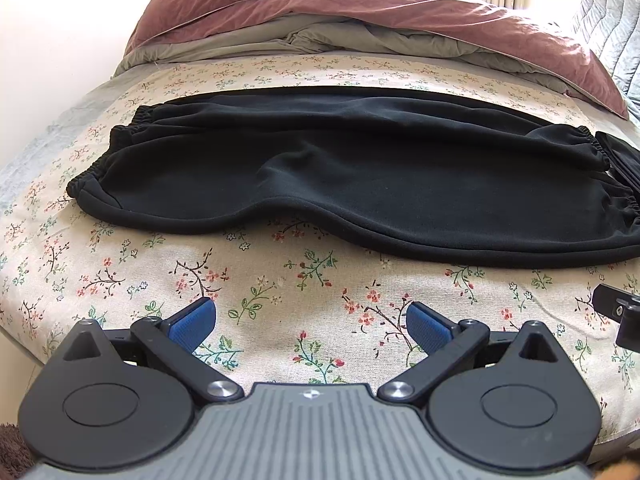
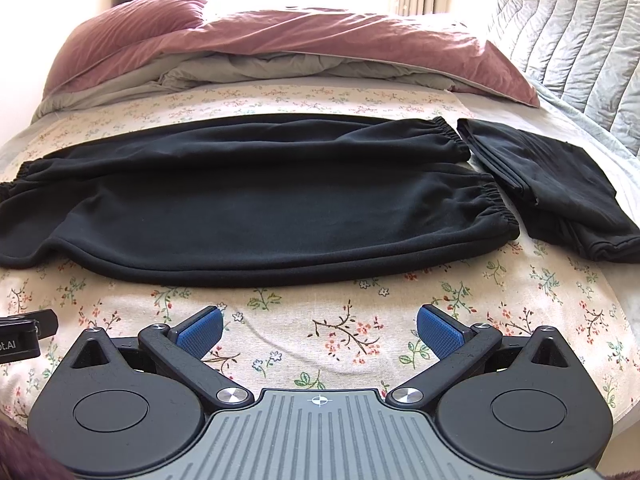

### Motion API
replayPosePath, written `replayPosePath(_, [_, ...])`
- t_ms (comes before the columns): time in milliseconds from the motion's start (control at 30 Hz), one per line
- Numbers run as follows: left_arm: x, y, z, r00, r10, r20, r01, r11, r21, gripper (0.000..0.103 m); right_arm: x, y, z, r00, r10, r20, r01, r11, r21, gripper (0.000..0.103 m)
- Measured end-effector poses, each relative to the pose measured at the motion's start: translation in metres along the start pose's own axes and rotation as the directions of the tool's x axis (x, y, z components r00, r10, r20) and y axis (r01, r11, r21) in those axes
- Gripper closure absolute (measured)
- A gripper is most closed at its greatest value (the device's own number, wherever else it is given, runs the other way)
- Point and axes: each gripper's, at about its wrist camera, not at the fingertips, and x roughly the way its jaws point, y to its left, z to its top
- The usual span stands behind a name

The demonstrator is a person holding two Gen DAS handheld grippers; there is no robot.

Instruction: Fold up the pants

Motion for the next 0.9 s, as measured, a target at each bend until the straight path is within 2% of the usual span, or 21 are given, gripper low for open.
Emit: replayPosePath(900, [0.0002,0.0022,0.0017,1.000,0.016,0.002,-0.016,1.000,0.015,0.000,0.0031,0.0034,0.0030,1.000,-0.019,-0.009,0.019,1.000,-0.008,0.000])
